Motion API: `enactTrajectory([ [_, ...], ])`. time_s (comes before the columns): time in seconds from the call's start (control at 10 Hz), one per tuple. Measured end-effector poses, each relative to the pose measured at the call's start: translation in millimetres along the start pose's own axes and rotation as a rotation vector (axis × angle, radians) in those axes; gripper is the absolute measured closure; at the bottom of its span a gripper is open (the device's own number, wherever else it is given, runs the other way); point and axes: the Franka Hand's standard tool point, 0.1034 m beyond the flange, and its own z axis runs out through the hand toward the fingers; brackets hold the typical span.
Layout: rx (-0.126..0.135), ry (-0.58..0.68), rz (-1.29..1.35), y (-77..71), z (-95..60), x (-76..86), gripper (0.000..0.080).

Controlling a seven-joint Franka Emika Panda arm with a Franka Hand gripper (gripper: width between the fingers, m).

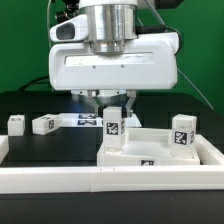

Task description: Assemble square table

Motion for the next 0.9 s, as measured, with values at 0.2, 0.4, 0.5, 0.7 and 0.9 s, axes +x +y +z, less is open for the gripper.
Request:
enactTrajectory([
  [0.2, -0.001, -0.002, 0.208, -4.9, 0.9, -3.0, 0.0509],
  [0.4, 0.0, -0.002, 0.405, -9.2, 1.8, -5.4, 0.0509],
  [0.5, 0.003, -0.004, 0.52, -13.4, 2.5, -7.7, 0.0509],
  [0.7, 0.002, -0.004, 0.661, -14.5, 2.6, -8.5, 0.0509],
  [0.9, 0.002, -0.005, 0.787, -15.3, 2.7, -9.0, 0.0509],
])
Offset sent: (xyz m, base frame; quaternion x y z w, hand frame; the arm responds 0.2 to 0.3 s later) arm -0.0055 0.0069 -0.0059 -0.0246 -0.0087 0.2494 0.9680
